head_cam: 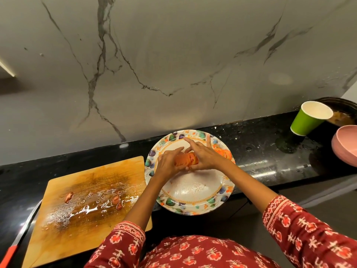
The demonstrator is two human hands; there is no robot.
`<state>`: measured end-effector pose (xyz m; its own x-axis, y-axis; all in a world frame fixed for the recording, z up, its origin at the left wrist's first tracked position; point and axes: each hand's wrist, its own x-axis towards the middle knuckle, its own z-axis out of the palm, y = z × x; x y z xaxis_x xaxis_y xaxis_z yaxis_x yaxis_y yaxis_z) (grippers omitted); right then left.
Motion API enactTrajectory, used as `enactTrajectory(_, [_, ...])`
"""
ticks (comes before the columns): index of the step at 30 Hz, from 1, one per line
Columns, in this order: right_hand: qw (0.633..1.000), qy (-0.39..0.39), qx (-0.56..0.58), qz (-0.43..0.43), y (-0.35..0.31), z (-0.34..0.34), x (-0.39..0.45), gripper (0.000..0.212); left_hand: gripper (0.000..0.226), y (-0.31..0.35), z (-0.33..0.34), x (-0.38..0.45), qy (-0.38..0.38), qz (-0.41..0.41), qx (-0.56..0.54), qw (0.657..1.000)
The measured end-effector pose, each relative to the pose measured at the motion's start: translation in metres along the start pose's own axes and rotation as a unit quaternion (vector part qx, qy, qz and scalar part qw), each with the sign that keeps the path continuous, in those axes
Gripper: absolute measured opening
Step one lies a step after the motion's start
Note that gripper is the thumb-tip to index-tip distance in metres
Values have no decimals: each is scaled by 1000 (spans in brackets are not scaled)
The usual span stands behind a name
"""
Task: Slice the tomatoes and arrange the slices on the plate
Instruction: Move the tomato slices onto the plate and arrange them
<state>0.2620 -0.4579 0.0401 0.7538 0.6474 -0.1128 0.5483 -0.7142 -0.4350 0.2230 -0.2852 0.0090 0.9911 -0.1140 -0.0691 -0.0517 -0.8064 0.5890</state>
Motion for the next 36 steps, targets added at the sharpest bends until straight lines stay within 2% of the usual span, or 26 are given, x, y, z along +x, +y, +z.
enactTrajectory(10, [1000,0,4,8,11,0,-9,108,92,4,-1,6,-31,0,35,999])
enactTrajectory(21, [999,28,30,10,14,-3,-7,103,86,0,3,11,-18,3,14,1000])
enactTrajectory(28, [994,35,98,37,18,-9,-9,98,85,-1,6,12,-26,3,16,1000])
enactTrajectory(32, [994,39,98,34,20,-6,-11,92,80,-3,7,10,-14,18,-1,1000])
enactTrajectory(36, [994,46,90,35,20,-5,-12,95,77,-3,7,5,7,29,-27,999])
